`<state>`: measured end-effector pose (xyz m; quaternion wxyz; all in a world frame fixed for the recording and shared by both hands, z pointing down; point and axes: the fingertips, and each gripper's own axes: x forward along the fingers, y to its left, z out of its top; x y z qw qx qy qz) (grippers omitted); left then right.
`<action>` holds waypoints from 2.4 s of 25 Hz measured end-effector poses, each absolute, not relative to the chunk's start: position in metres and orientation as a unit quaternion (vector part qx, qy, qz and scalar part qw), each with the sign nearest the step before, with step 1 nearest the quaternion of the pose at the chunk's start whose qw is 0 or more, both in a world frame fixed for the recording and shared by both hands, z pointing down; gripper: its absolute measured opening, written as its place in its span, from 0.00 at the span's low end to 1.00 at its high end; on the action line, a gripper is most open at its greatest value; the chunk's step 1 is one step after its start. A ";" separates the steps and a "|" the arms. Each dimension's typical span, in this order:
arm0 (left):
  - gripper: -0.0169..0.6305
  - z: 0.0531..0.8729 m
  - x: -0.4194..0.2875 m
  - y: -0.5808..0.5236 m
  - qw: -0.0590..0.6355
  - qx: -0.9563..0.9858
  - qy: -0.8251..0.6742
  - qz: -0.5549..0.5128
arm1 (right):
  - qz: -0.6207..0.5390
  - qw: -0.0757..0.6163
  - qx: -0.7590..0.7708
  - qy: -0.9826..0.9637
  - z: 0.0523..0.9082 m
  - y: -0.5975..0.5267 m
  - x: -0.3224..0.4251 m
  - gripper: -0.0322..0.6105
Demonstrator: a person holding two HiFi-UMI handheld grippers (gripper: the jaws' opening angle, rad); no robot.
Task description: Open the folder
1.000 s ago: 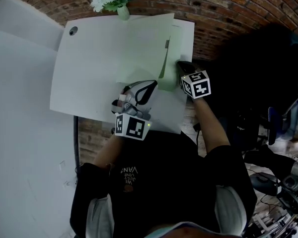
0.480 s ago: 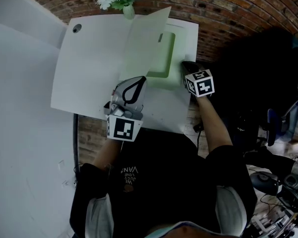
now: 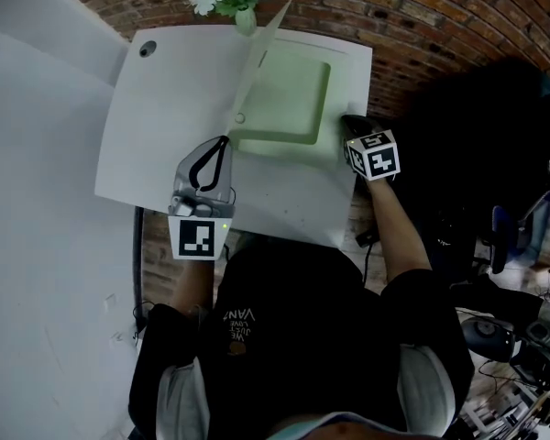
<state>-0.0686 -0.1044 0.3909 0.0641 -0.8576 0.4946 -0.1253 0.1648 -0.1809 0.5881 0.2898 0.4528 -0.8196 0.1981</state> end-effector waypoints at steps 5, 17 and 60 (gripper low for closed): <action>0.03 0.388 -0.101 -0.112 0.060 -0.842 0.522 -0.125 | 0.200 0.291 0.456 -0.817 0.588 -0.181 0.164 0.05; 0.03 0.396 -0.164 -0.126 0.015 -0.825 0.558 -0.088 | 0.200 0.304 0.464 -0.808 0.587 -0.180 0.164 0.05; 0.04 0.452 -0.287 -0.123 -0.099 -0.745 0.652 -0.100 | 0.196 0.315 0.457 -0.809 0.587 -0.190 0.155 0.05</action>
